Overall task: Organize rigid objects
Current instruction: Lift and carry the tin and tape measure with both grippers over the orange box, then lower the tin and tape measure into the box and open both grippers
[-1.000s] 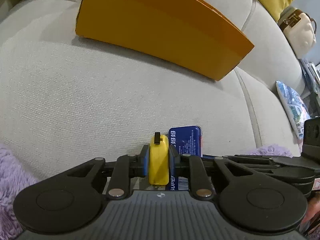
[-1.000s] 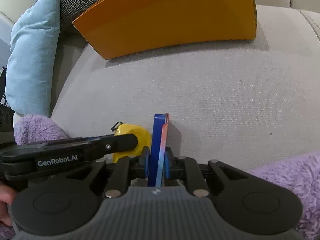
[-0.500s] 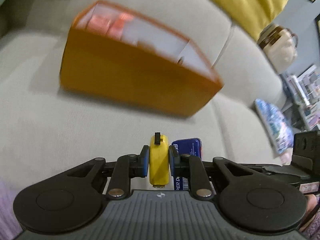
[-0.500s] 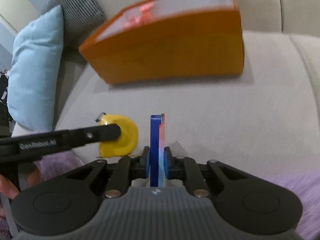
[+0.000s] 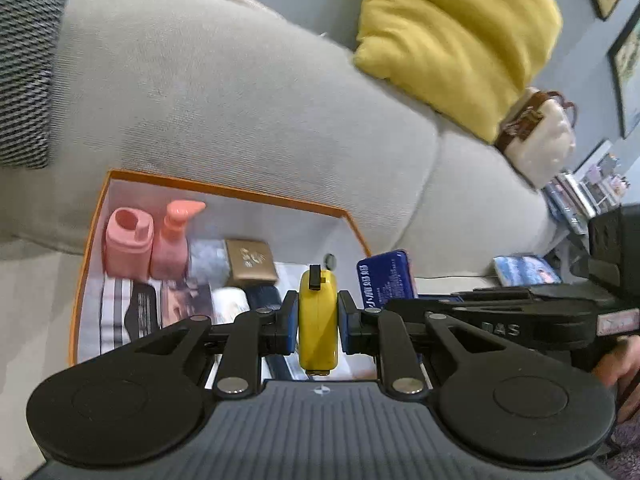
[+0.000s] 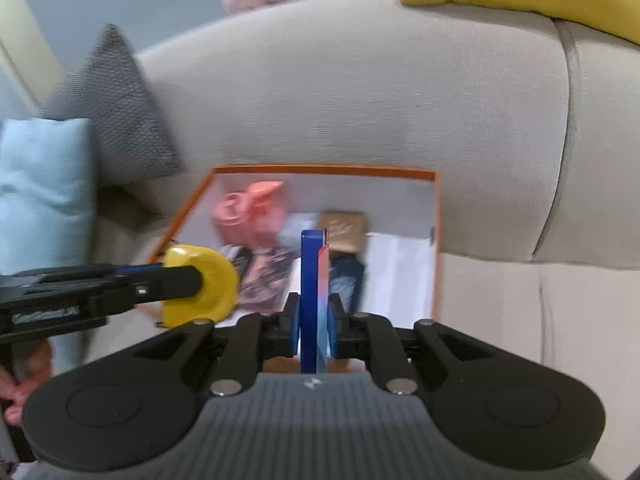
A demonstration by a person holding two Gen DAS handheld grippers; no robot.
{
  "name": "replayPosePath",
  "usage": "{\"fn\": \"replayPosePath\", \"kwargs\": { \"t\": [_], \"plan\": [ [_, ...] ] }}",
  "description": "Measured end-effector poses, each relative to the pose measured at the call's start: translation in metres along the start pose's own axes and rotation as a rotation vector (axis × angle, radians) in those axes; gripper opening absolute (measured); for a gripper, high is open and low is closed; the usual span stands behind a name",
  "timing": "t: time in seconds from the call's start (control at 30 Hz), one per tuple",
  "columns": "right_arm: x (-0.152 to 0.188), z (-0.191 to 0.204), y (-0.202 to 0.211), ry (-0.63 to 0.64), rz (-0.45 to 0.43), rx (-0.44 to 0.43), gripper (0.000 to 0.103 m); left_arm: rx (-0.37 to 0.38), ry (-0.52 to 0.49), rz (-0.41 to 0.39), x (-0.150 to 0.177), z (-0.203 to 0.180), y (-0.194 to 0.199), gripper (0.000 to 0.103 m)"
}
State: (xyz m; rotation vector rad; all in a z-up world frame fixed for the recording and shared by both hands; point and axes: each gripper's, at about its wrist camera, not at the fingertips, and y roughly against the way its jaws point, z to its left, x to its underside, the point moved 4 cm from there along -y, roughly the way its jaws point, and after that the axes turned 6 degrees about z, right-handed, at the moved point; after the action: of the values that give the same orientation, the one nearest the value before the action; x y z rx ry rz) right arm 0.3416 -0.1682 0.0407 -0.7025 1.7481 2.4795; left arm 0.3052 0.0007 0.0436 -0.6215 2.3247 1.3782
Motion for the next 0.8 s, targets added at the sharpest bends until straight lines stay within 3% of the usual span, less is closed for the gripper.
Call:
{"fn": "replayPosePath", "kwargs": {
  "t": [0.2, 0.37, 0.8],
  "plan": [
    [-0.039, -0.020, -0.085, 0.007, 0.146, 0.087, 0.013, 0.016, 0.031, 0.075, -0.019, 0.029, -0.051, 0.021],
    [-0.054, -0.030, -0.135, -0.008, 0.209, 0.131, 0.013, 0.014, 0.029, 0.117, -0.024, 0.046, -0.080, 0.021],
    [-0.064, -0.033, -0.185, -0.016, 0.304, 0.154, 0.014, 0.034, 0.031, 0.148, -0.024, 0.061, -0.106, 0.021]
  ]
}}
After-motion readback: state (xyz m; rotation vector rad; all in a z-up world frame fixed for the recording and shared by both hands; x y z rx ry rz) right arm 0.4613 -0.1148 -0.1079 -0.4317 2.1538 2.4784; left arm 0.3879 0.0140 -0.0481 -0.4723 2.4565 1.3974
